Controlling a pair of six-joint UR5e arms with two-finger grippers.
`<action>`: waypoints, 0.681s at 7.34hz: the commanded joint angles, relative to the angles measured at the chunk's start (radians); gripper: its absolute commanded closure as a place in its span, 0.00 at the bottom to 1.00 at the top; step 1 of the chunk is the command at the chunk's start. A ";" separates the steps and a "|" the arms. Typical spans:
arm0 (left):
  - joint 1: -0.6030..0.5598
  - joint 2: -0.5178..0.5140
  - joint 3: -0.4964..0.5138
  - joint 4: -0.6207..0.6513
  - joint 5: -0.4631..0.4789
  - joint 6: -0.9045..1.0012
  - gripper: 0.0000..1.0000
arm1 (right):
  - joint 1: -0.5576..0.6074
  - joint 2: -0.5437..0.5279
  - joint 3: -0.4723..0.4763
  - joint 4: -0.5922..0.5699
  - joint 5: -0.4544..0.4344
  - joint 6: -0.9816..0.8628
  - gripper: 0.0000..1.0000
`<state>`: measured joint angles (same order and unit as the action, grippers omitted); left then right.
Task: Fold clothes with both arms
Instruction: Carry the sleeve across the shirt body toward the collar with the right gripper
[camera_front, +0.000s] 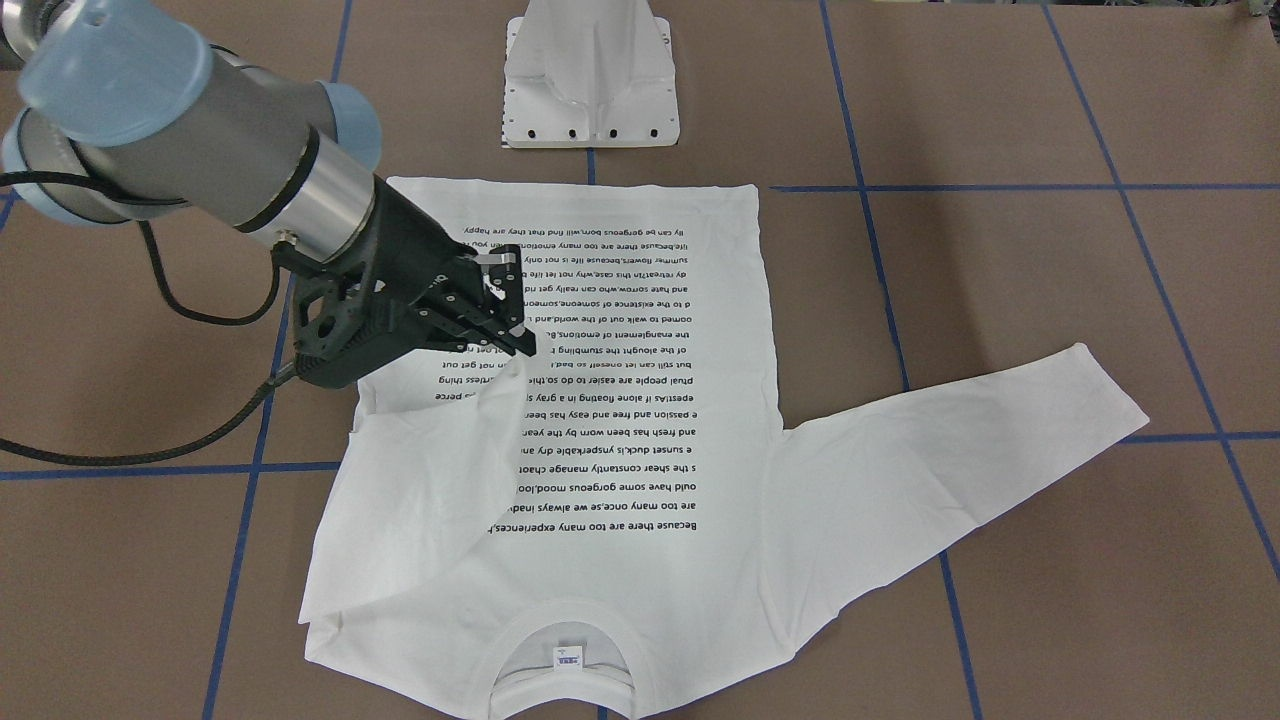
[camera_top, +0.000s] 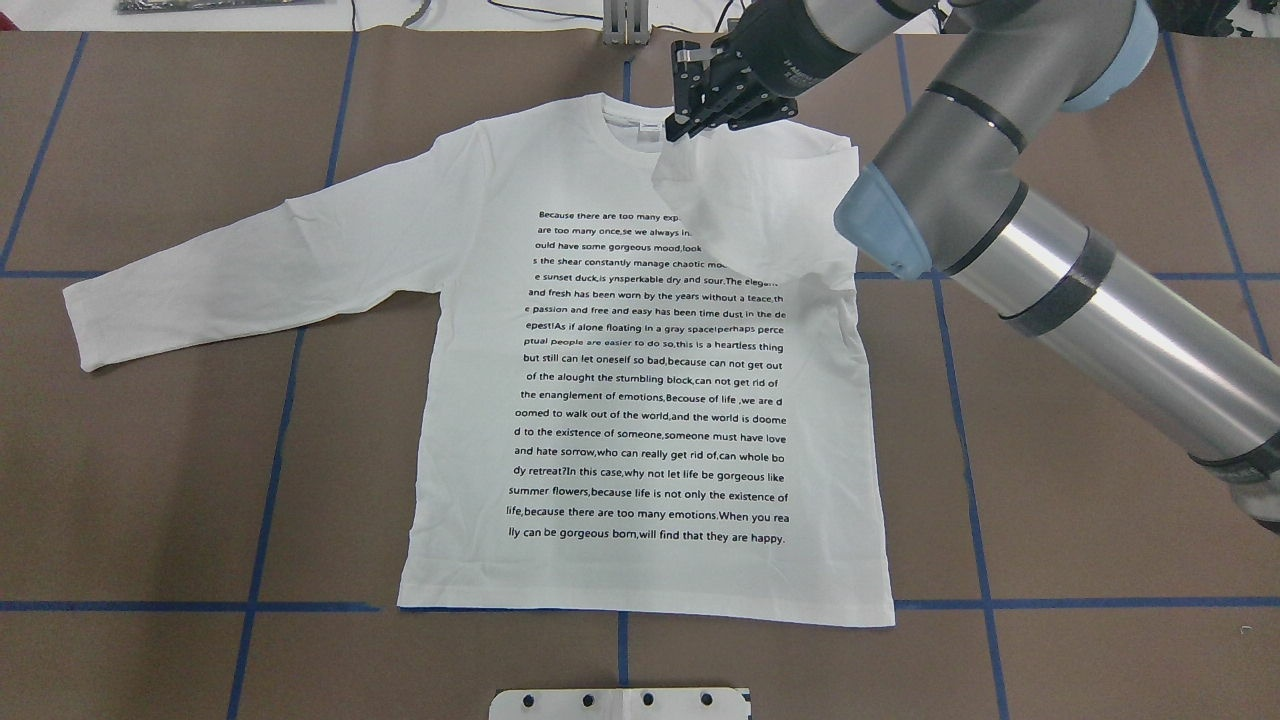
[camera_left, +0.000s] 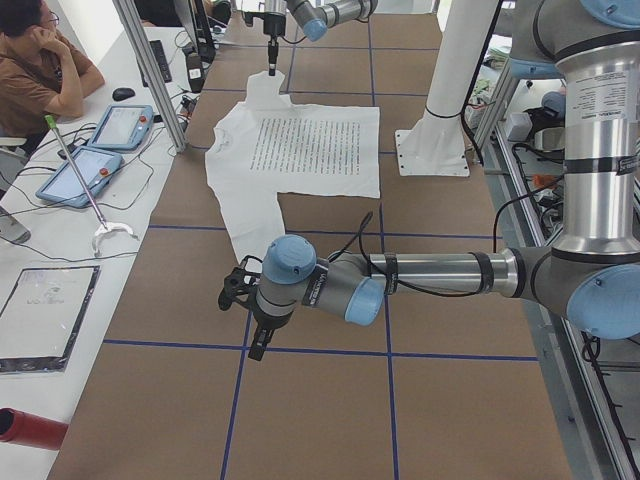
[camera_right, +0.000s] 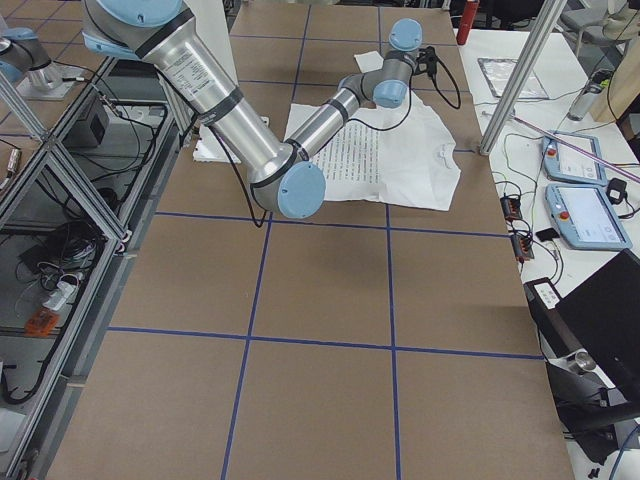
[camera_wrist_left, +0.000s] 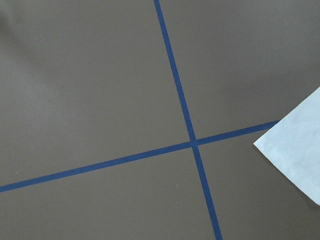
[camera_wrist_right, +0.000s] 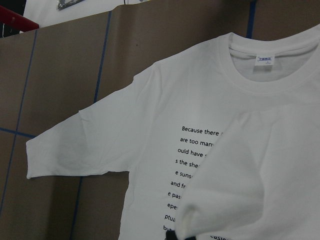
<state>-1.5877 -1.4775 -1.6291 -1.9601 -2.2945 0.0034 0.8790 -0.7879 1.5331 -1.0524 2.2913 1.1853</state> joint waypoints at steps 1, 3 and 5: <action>0.000 -0.001 0.000 0.001 0.001 0.000 0.01 | -0.099 0.015 -0.052 0.002 -0.163 -0.001 1.00; 0.000 -0.001 0.000 0.003 0.001 -0.002 0.01 | -0.176 0.060 -0.146 0.003 -0.245 -0.006 1.00; 0.000 -0.007 0.005 0.003 0.001 -0.002 0.01 | -0.224 0.134 -0.244 0.006 -0.245 0.004 1.00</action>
<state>-1.5877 -1.4809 -1.6281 -1.9576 -2.2933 0.0016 0.6913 -0.6938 1.3425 -1.0478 2.0535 1.1846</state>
